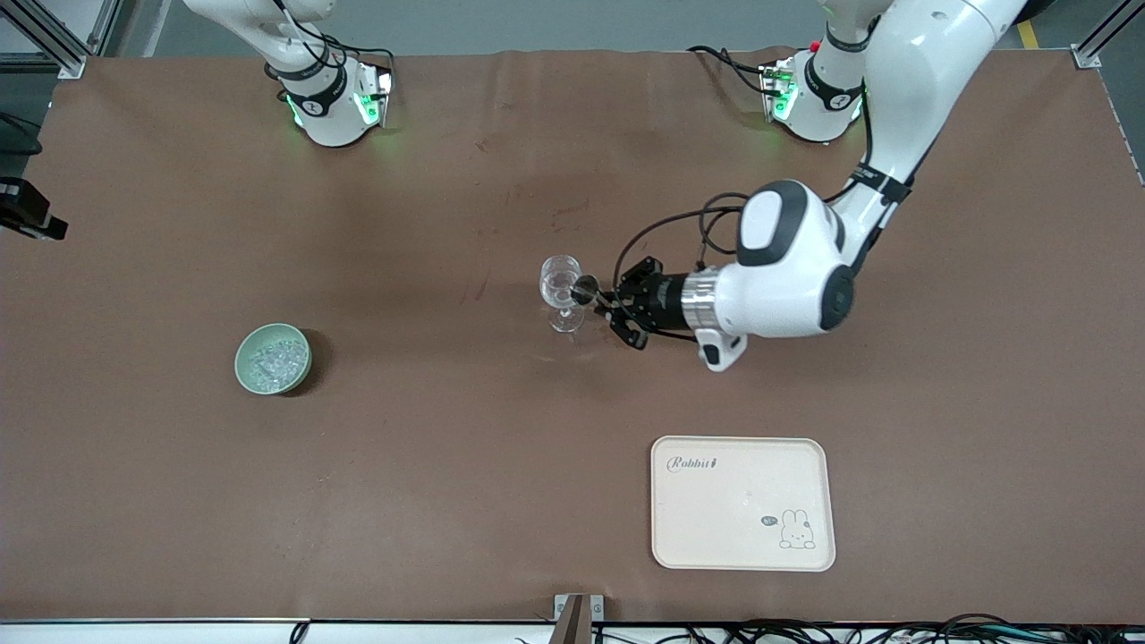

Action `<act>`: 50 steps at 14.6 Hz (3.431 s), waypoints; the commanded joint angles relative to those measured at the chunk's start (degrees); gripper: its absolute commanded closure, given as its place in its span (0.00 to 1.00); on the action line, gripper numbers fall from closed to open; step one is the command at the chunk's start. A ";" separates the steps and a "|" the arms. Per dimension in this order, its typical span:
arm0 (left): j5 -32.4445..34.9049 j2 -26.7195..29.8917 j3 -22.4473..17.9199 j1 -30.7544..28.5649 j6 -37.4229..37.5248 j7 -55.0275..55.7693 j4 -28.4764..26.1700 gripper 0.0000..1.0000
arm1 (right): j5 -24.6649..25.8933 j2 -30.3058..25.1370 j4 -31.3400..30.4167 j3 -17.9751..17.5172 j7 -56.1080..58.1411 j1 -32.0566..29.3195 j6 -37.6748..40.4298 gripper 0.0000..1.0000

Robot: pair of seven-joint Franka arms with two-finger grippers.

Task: Pour wine and add ice with both arms
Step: 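Set the jigger down with the left gripper while the right gripper brings ice, then open both grippers, dropping ice into the glass and releasing the jigger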

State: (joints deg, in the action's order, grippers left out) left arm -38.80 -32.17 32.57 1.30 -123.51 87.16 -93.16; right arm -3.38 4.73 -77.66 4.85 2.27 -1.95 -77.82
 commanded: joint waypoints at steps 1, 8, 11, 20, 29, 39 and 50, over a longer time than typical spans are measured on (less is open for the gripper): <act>-5.31 -3.24 0.39 -4.71 2.57 -3.74 3.33 1.00 | -0.22 -1.04 -1.09 -0.28 -6.01 4.48 0.04 0.98; -9.88 -15.36 -0.22 -15.52 3.45 -9.53 14.31 1.00 | -0.57 0.97 -0.65 -10.36 -30.79 14.86 -5.56 0.99; -11.47 -20.02 -0.66 -19.65 2.49 -17.44 15.91 1.00 | 0.13 6.24 -0.65 -16.78 -45.11 19.33 -11.62 0.99; -23.06 -30.05 -3.74 -24.23 0.20 -34.94 16.88 1.00 | 5.49 22.06 -0.48 -18.91 -62.55 32.35 -24.57 1.00; -29.93 -34.10 -5.85 -23.62 -0.33 -44.09 16.70 0.90 | 6.19 26.82 -0.57 -19.00 -63.62 34.99 -28.17 0.98; -7.48 -28.04 -5.50 -34.50 16.34 -42.16 15.29 0.00 | 5.23 28.05 -1.00 -19.09 -65.90 35.52 -27.56 0.94; 42.99 -0.64 6.35 -35.13 29.70 -43.13 15.91 0.00 | 5.23 28.06 -0.92 -19.09 -65.73 35.43 -27.47 0.40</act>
State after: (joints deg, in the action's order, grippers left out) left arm -1.84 -39.50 37.20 -33.42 -97.38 44.88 -75.23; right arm 1.60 32.86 -78.89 -13.92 -62.41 33.49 -105.84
